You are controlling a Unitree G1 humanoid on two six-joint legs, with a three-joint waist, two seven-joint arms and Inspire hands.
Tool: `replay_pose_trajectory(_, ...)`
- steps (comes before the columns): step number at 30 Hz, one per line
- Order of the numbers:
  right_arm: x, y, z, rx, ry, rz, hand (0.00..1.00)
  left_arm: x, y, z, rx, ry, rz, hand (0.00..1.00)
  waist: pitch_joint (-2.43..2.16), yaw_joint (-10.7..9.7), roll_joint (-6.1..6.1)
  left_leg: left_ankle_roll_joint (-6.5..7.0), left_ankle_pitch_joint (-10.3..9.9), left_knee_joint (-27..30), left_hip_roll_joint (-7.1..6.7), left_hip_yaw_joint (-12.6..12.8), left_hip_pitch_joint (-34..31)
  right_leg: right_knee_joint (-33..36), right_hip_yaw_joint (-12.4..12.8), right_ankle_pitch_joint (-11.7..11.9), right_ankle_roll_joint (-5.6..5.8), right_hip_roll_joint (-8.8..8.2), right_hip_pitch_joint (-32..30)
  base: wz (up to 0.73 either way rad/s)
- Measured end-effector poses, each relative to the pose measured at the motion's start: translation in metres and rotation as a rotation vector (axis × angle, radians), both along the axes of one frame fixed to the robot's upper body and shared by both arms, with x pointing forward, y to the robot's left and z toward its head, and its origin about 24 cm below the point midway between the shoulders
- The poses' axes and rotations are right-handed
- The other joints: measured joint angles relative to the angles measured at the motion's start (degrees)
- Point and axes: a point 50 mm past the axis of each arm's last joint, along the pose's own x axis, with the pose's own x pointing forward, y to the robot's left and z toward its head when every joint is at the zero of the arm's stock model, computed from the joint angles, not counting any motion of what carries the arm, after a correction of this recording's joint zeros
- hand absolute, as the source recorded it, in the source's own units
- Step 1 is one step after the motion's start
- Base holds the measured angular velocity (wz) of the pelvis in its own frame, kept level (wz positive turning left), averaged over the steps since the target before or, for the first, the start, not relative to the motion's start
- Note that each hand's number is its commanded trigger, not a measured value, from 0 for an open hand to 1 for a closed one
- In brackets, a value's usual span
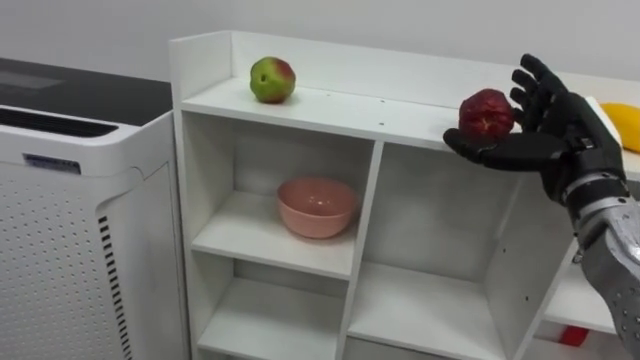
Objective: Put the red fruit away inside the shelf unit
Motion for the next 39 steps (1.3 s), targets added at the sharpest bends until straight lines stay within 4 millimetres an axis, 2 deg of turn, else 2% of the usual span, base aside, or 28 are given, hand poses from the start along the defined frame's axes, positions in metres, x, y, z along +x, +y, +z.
replay_pose_trajectory(5,0.001,0.003,-0.002,-0.029,0.011,0.014,0.01,0.0,0.0,0.001,0.002,-0.005,-0.004,0.0,0.28,0.13,-0.55,-0.01,0.01,-0.24,0.0,0.06,0.48,-0.02,0.19,0.0,0.0,0.01,0.24,-0.01)
replay_pose_trajectory(6,0.001,0.004,-0.002,-0.043,0.016,0.027,0.11,0.0,0.0,0.001,0.002,-0.008,-0.006,0.0,0.28,0.17,-0.68,-0.01,0.01,-0.32,0.0,0.06,0.56,-0.08,0.18,0.0,0.0,0.0,0.32,0.0)
replay_pose_trajectory(7,0.001,0.005,-0.003,-0.05,0.018,0.034,0.53,0.001,0.0,0.001,0.002,-0.009,-0.006,0.0,0.26,0.19,-0.75,-0.01,0.01,-0.33,0.0,0.05,0.58,-0.09,0.16,0.0,0.0,0.0,0.34,0.0)
replay_pose_trajectory(8,0.001,0.007,-0.003,-0.055,0.021,0.043,0.8,0.001,0.0,0.001,0.002,-0.011,-0.007,0.0,0.29,0.25,-0.82,-0.02,0.01,-0.31,0.01,0.02,0.63,-0.1,0.11,0.0,0.0,0.01,0.43,0.0)
replay_pose_trajectory(10,0.002,0.007,-0.004,-0.065,0.026,0.049,1.0,0.003,0.0,0.001,0.004,-0.018,-0.009,0.0,0.47,0.55,-0.95,-0.02,0.0,-0.3,0.02,0.0,0.75,-0.12,-0.01,0.0,0.0,0.01,0.6,0.0)
replay_pose_trajectory(12,0.002,0.007,-0.005,-0.092,0.032,0.039,1.0,0.005,0.001,0.002,0.006,-0.025,-0.012,0.0,0.66,0.92,-1.07,-0.03,-0.01,-0.27,0.02,-0.04,0.73,-0.12,-0.15,0.0,0.0,0.0,0.6,0.0)
replay_pose_trajectory(19,0.004,0.007,-0.012,-0.149,0.062,0.042,1.0,0.005,0.006,0.004,0.008,-0.021,-0.014,0.0,0.44,1.14,-1.44,-0.04,-0.02,-0.12,0.04,-0.06,0.91,-0.08,-0.19,0.01,-0.02,0.0,0.88,0.0)
replay_pose_trajectory(28,0.007,-0.003,-0.002,-0.178,0.048,-0.015,1.0,0.007,0.011,0.005,0.007,-0.019,-0.017,0.0,0.38,1.93,-1.53,-0.06,-0.03,-0.3,0.05,-0.17,0.91,-0.14,-0.37,0.01,-0.02,0.01,0.9,0.0)
replay_pose_trajectory(35,0.007,0.003,0.005,-0.14,0.015,0.007,1.0,0.008,0.009,0.005,0.004,-0.016,-0.049,0.0,0.6,1.9,-1.46,-0.05,-0.04,-0.34,-0.01,-0.65,1.27,-0.19,-0.61,0.01,-0.01,0.0,1.15,0.06)
replay_pose_trajectory(39,0.004,0.011,0.007,-0.097,-0.012,0.042,1.0,0.006,0.008,0.004,0.01,-0.011,-0.053,0.0,1.09,1.19,-0.9,-0.05,-0.04,-0.57,-0.02,-0.57,1.56,-0.23,-0.08,0.01,-0.01,0.01,1.25,-0.01)
